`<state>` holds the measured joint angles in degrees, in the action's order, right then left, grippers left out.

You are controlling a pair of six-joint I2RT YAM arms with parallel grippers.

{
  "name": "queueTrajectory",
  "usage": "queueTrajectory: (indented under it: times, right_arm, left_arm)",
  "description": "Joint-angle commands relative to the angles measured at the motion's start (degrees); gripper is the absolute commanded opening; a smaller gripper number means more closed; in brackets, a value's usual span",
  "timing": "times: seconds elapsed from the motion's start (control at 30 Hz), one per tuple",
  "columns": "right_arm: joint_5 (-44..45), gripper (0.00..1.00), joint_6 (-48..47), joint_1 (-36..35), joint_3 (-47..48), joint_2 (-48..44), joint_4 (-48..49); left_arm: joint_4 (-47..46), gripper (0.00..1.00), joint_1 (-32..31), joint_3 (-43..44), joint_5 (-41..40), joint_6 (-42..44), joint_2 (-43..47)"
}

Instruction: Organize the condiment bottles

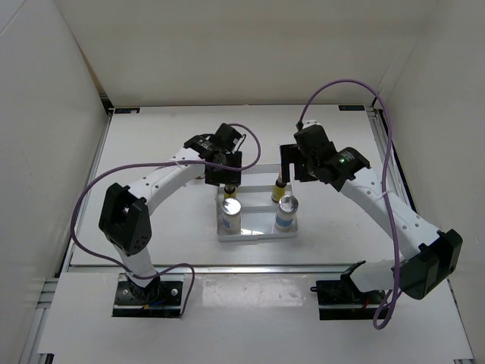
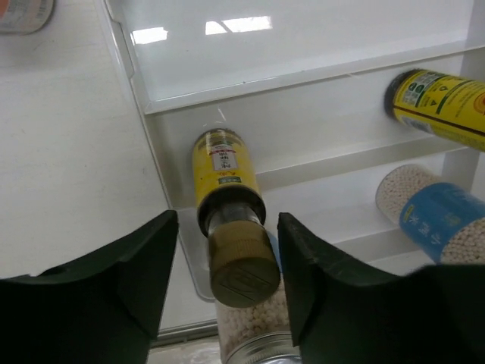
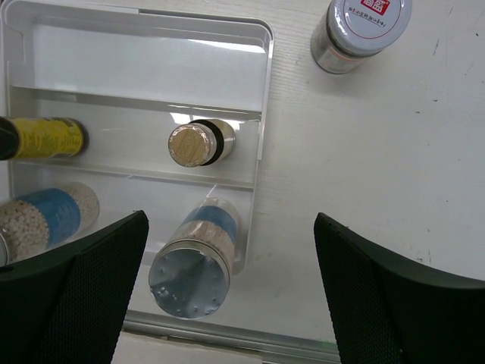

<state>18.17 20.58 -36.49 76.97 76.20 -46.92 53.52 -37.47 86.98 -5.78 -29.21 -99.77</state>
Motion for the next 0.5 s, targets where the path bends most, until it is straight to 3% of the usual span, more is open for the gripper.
queueTrajectory:
  times: [0.0, 0.03, 0.07, 0.17, 0.3, 0.47]
  right_arm:
    - [2.57, 0.94, 0.08, 0.37, 0.37, -0.27, -0.63]
    - [2.57, 0.94, -0.79, 1.15, 1.85, 0.69, -0.63]
    - [3.09, 1.00, -0.80, 2.12, 2.56, 1.31, -0.63]
    - [3.10, 1.00, -2.65, 5.02, 5.89, 4.21, -0.63]
    - [1.51, 1.00, -5.19, 10.81, 11.25, 10.87, -0.63]
    - [-2.34, 1.00, -7.30, 15.65, 17.93, 19.84, -0.63]
  left_arm:
    - [-1.31, 0.72, -0.23, 0.56, -1.60, -0.67, 1.33]
    - [-1.31, 0.82, -0.23, 0.56, -2.12, -0.67, 1.33]
    - [-1.31, 1.00, -0.23, 0.56, -2.65, -0.06, 1.33]
    - [-0.44, 1.00, -0.23, 2.66, -2.66, 1.09, 2.73]
    - [3.60, 1.00, -0.23, 7.93, -9.48, 4.15, 6.15]
    - [4.23, 1.00, 5.29, 5.14, -12.85, 7.15, 11.95]
